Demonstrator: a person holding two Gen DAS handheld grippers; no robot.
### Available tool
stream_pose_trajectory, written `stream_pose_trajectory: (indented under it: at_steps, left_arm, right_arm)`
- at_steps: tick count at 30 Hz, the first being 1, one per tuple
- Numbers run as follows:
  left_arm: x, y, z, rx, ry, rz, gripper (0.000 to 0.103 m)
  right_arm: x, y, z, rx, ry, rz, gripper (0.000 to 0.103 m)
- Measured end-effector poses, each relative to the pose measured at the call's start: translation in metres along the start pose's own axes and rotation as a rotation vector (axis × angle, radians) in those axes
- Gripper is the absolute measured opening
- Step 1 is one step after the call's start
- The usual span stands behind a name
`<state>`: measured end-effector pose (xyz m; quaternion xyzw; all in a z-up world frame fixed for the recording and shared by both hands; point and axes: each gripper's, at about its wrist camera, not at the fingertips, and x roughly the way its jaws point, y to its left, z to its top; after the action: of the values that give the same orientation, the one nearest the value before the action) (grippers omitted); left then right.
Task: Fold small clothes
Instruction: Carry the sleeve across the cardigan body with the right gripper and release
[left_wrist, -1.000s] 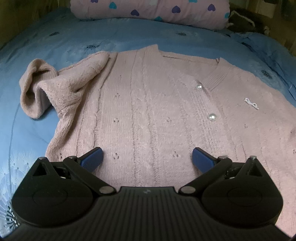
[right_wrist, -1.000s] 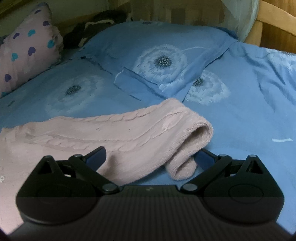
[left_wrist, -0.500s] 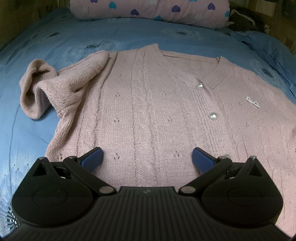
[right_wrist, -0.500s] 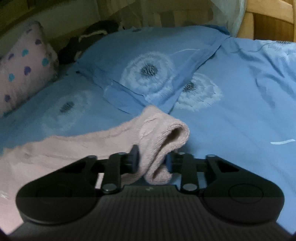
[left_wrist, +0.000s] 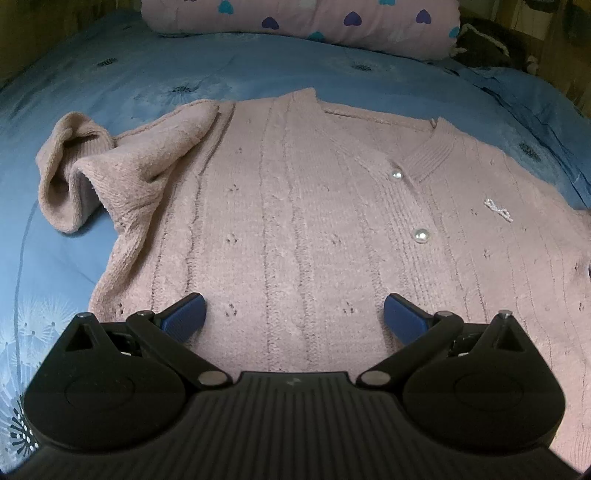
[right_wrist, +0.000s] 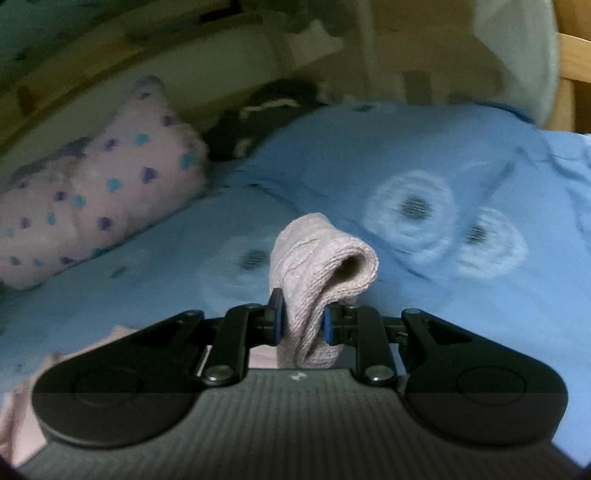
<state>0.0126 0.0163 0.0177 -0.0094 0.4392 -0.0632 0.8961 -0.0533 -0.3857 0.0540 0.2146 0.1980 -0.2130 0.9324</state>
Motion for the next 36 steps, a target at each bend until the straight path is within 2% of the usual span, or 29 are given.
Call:
stream_pose_trajectory:
  at_steps: [9, 16, 20, 24, 31, 33, 35, 36]
  left_arm:
    - [-0.004, 0.003, 0.002, -0.007, 0.002, -0.015, 0.103]
    - [-0.006, 0.015, 0.008, -0.048, 0.005, -0.010, 0.103]
    - [-0.005, 0.018, 0.010, -0.059, 0.014, -0.009, 0.103]
    - [-0.008, 0.021, 0.011, -0.071, 0.004, -0.011, 0.103]
    - [-0.009, 0.030, 0.016, -0.116, -0.004, 0.001, 0.103]
    - [-0.008, 0.032, 0.017, -0.125, -0.006, 0.002, 0.103]
    - [-0.007, 0.032, 0.017, -0.128, -0.004, -0.001, 0.103]
    - [-0.007, 0.032, 0.016, -0.125, -0.003, -0.002, 0.103]
  right_arm:
    - [-0.023, 0.062, 0.012, -0.054, -0.068, 0.124, 0.023]
    - [-0.038, 0.121, 0.001, -0.150, -0.095, 0.227, 0.023]
    - [-0.026, 0.152, -0.023, -0.213, -0.040, 0.279, 0.023]
    - [0.003, 0.177, -0.057, -0.256, 0.092, 0.344, 0.023]
    - [0.040, 0.189, -0.111, -0.231, 0.295, 0.381, 0.025]
    - [0.039, 0.190, -0.115, -0.221, 0.308, 0.395, 0.031]
    - [0.036, 0.191, -0.113, -0.228, 0.323, 0.407, 0.049]
    - [0.032, 0.189, -0.111, -0.227, 0.341, 0.419, 0.054]
